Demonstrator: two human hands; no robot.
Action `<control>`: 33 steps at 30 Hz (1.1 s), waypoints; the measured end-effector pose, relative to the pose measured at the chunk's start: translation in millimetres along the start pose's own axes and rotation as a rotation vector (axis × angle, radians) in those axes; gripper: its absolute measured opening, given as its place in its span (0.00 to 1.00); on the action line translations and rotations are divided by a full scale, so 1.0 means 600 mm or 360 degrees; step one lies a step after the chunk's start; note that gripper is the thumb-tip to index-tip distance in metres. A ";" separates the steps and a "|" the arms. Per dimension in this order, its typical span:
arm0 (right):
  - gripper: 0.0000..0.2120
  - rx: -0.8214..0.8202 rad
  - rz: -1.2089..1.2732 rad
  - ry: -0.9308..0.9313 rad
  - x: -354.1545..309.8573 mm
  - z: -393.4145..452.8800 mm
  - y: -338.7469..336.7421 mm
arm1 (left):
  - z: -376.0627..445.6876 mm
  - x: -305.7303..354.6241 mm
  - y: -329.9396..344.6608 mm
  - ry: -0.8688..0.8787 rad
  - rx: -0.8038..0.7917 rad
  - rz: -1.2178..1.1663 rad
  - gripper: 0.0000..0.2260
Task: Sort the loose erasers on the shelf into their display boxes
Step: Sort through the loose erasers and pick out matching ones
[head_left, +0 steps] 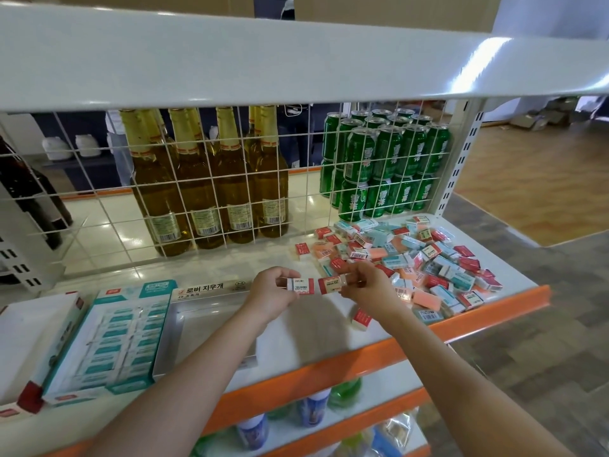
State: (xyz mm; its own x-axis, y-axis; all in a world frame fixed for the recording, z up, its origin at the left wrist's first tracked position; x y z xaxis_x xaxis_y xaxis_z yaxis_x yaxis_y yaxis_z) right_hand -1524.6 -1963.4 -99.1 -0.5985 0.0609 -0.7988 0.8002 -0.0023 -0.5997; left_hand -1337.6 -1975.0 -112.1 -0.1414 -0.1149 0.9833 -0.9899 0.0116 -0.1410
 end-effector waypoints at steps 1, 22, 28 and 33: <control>0.14 0.0002 0.0014 0.0008 0.000 0.001 0.000 | -0.001 0.001 -0.001 -0.0010 0.0004 -0.0054 0.15; 0.13 -0.0161 -0.0852 -0.0242 -0.041 0.019 0.085 | -0.023 0.012 -0.069 0.0027 0.0304 -0.0191 0.16; 0.12 -0.0199 -0.0961 -0.0329 -0.041 0.023 0.094 | -0.027 0.013 -0.091 0.0037 0.0379 -0.0196 0.17; 0.20 -0.0172 -0.0824 -0.0341 -0.061 0.029 0.055 | -0.027 0.011 -0.084 0.0018 0.0405 -0.0208 0.15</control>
State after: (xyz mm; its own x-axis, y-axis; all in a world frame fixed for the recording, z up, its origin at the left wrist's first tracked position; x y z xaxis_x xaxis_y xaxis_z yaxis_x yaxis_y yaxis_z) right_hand -1476.8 -1983.0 -90.6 -0.8991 -0.1771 -0.4004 0.3930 0.0768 -0.9164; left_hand -1288.5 -1960.1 -96.6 -0.0143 -0.0882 0.9960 -0.9669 -0.2527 -0.0363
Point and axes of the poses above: each hand's wrist, its own z-axis towards the middle knuckle, its own y-axis out of the palm, x = y × z, the point moved 9 cm from there along z, towards the middle knuckle, and after that the axes turned 13 degrees about -z, right-handed, at the moved point
